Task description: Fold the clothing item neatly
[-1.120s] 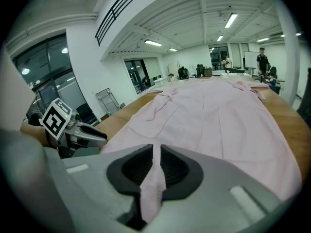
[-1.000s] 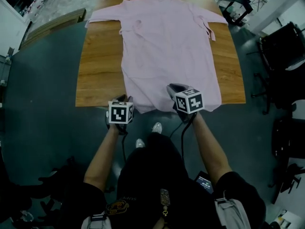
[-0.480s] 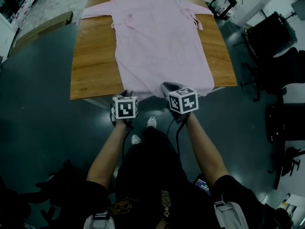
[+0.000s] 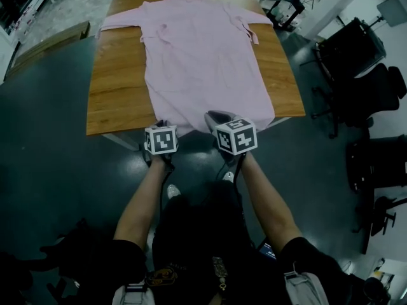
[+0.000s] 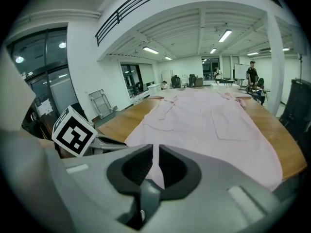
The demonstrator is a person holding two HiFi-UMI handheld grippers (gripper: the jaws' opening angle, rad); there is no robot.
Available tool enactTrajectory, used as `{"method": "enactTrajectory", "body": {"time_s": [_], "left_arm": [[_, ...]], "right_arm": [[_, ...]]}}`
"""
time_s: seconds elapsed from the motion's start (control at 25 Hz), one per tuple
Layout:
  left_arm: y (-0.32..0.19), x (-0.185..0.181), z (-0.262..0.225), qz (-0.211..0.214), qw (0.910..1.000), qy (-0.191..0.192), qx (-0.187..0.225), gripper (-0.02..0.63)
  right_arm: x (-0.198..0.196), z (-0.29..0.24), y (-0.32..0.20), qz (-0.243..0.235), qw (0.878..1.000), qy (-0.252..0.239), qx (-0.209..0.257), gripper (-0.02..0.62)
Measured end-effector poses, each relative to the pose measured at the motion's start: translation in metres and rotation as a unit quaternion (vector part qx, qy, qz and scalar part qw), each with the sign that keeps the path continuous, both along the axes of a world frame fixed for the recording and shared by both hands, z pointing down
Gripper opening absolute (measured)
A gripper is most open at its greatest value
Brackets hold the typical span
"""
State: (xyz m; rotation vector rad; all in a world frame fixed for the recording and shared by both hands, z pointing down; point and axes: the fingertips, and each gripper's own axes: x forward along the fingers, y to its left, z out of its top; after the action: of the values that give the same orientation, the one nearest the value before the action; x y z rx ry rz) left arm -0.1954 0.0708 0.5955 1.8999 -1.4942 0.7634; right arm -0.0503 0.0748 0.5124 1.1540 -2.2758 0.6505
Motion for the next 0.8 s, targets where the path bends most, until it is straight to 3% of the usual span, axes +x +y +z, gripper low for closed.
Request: {"method": "enactTrajectory", "body": {"time_s": [0.24,0.44,0.6,0.8], "left_arm": [[0.016,-0.008,-0.001,-0.050,0.9978,0.043,-0.007,0.029],[0.024,-0.035,-0.008,-0.065,0.9972,0.036,-0.010,0.008],[0.034,-0.046,-0.006,-0.059,0.9975,0.036,-0.017,0.008],[0.041,-0.034,0.002,-0.040,0.9983,0.040,-0.015,0.008]], "right_arm": [[0.005,0.028,0.000,-0.057,0.998,0.015,-0.038,0.038],[0.011,0.058,-0.001,-0.073,0.995,0.016,-0.069,0.038],[0.010,0.067,-0.002,-0.069,0.995,0.006,-0.076,0.038],[0.001,0.069,0.004,-0.069,0.995,0.004,-0.077,0.038]]}}
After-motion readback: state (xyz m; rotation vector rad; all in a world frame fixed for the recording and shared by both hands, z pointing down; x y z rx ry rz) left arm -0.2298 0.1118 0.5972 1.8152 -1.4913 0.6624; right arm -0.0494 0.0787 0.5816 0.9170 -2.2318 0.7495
